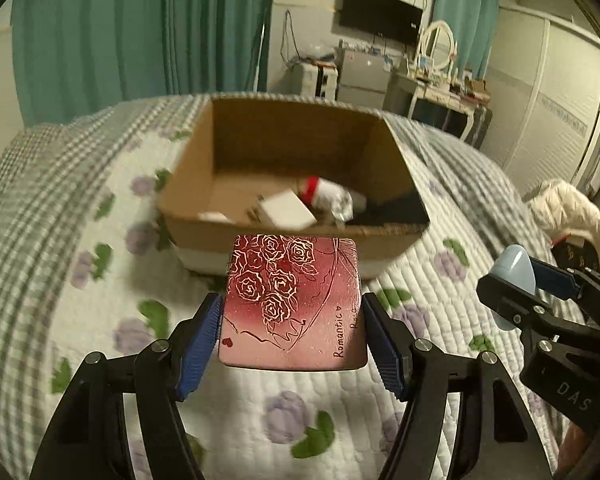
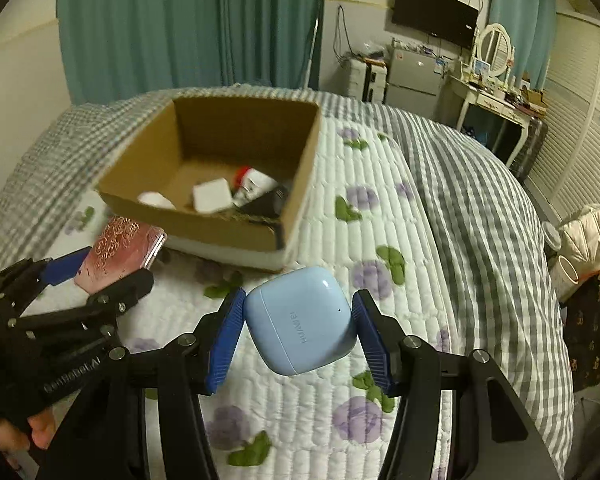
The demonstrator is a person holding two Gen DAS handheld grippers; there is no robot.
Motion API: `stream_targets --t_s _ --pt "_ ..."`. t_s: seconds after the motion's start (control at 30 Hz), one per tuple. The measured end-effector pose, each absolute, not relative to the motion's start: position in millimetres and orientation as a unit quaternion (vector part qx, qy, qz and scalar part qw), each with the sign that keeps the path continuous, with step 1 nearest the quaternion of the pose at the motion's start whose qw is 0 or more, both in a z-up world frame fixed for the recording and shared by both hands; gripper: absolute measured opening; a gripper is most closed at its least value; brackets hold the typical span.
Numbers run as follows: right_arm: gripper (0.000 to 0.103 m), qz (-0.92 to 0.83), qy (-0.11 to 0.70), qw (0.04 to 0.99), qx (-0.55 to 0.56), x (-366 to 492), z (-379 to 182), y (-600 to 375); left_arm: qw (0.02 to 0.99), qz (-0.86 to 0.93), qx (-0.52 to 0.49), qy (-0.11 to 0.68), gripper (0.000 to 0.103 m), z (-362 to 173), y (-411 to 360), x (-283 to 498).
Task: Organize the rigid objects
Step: 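Drop the pink card and blue earbud case into the box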
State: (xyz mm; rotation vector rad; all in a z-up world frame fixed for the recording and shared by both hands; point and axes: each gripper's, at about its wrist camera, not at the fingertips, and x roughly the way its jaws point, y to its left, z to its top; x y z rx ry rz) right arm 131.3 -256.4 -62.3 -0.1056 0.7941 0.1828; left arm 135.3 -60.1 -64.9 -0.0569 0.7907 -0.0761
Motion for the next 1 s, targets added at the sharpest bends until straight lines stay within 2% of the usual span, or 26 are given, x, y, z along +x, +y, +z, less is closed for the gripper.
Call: stream_targets --t_s 0.5,0.73,1.0 --pt "0.055 0.131 0.325 0.933 -0.081 179 12 -204 0.943 -0.017 -0.013 0.333 0.070 -6 -24 183" --pt "0.055 0.140 0.316 0.934 -0.091 235 20 -182 0.943 -0.012 -0.002 0.333 0.070 -13 -19 229" --pt "0.055 0.134 0.329 0.931 -0.084 276 -8 -179 0.934 -0.011 0.007 0.356 0.070 -47 -24 264"
